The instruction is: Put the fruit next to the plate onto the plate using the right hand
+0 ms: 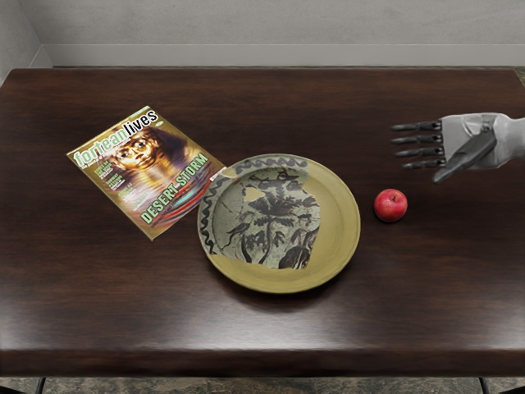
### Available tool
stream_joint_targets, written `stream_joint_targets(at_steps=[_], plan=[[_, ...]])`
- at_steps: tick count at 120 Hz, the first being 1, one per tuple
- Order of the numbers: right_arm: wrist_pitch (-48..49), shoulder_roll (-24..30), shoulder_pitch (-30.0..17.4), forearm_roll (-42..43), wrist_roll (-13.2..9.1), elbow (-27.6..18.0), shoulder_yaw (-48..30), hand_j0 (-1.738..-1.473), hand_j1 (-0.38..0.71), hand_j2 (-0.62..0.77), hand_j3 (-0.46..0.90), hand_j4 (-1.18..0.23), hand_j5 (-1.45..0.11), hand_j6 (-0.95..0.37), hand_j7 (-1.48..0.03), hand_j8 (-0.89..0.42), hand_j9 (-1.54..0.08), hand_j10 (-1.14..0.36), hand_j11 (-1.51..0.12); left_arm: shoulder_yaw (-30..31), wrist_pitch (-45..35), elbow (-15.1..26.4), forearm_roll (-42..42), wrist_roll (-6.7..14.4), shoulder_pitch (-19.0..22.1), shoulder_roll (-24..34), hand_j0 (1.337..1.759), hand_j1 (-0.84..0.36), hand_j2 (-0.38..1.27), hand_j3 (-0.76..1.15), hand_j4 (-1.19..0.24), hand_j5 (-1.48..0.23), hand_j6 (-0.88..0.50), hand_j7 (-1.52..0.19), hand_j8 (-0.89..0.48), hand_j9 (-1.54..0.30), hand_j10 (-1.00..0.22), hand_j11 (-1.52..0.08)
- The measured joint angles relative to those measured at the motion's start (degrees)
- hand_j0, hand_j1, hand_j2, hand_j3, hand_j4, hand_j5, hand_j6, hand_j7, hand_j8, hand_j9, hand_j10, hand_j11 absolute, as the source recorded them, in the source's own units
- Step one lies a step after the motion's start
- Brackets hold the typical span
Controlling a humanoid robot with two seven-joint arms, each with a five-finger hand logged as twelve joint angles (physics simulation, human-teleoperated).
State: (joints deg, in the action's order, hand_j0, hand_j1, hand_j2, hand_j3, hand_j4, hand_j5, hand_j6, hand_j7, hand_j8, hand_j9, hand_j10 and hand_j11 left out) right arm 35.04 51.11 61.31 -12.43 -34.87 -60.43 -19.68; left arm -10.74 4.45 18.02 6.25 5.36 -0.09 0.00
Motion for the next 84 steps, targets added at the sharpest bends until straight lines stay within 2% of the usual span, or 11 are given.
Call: stream_joint_targets(at_steps=[23,29,38,51,59,71,84], plan=[[0.01,-1.28,1.11,1.2,-0.11,-0.71,1.01,-1.658,-0.31,-0.01,0.0,-0.03,-0.04,-0.03,-0.04,-0.03,-0.04,-0.03,-0.04,-0.01,0.0,0.0,0.0,0.0,0.0,0.0,1.658,0.34,0.0,0.0,-0.01,-0.01,-0.01,-0.01,-0.01,-0.01,-0.01,-0.01],[0.01,-1.55,5.3,4.01,-0.11,-3.44,3.38,-1.658,-0.32,-0.01,0.0,-0.02,-0.03,-0.02,-0.03,-0.02,-0.03,-0.02,-0.03,-0.01,-0.01,0.0,0.01,0.0,0.0,0.0,1.658,0.34,0.0,0.0,-0.01,-0.01,-0.01,-0.01,-0.01,-0.01,-0.01,-0.01],[-1.59,-1.76,17.28,6.91,-0.12,-7.93,14.78,-1.658,-0.32,-0.01,0.0,-0.02,-0.03,-0.02,-0.03,-0.02,-0.03,-0.02,-0.03,0.0,0.0,0.0,0.0,0.0,0.0,0.0,1.658,0.34,0.0,0.0,-0.01,-0.01,-0.01,-0.01,-0.01,-0.01,-0.01,-0.01],[-17.71,-1.95,35.97,9.25,-0.13,-19.02,35.82,-1.658,-0.31,-0.01,0.0,-0.03,-0.04,-0.03,-0.04,-0.03,-0.04,-0.03,-0.04,0.01,0.0,0.0,-0.01,0.0,0.0,0.0,1.658,0.34,0.0,0.0,-0.01,-0.01,-0.01,-0.01,-0.01,-0.01,-0.01,-0.01],[-29.7,-3.07,42.9,11.58,-0.13,-25.2,44.0,-1.658,-0.3,-0.01,0.0,-0.04,-0.05,-0.04,-0.05,-0.04,-0.05,-0.04,-0.05,0.01,0.0,0.0,-0.01,0.0,0.0,0.0,1.658,0.34,0.0,0.0,-0.01,-0.01,-0.01,-0.01,-0.01,-0.01,-0.01,-0.01],[-47.41,-8.61,47.25,13.21,-0.13,-29.54,52.02,-1.658,-0.26,-0.01,0.0,-0.07,-0.1,-0.07,-0.1,-0.07,-0.1,-0.07,-0.1,0.01,0.02,0.0,-0.01,0.0,0.0,0.0,1.658,0.34,0.0,0.0,-0.01,-0.01,-0.01,-0.01,-0.01,-0.01,-0.01,-0.01],[-59.45,-14.93,46.42,13.9,-0.13,-31.02,55.26,-1.658,-0.23,-0.02,0.0,-0.1,-0.13,-0.1,-0.13,-0.1,-0.13,-0.1,-0.13,0.01,0.0,0.0,-0.01,0.0,0.0,0.0,1.658,0.34,0.0,0.0,-0.01,-0.01,-0.01,-0.01,-0.01,-0.01,-0.01,-0.01]])
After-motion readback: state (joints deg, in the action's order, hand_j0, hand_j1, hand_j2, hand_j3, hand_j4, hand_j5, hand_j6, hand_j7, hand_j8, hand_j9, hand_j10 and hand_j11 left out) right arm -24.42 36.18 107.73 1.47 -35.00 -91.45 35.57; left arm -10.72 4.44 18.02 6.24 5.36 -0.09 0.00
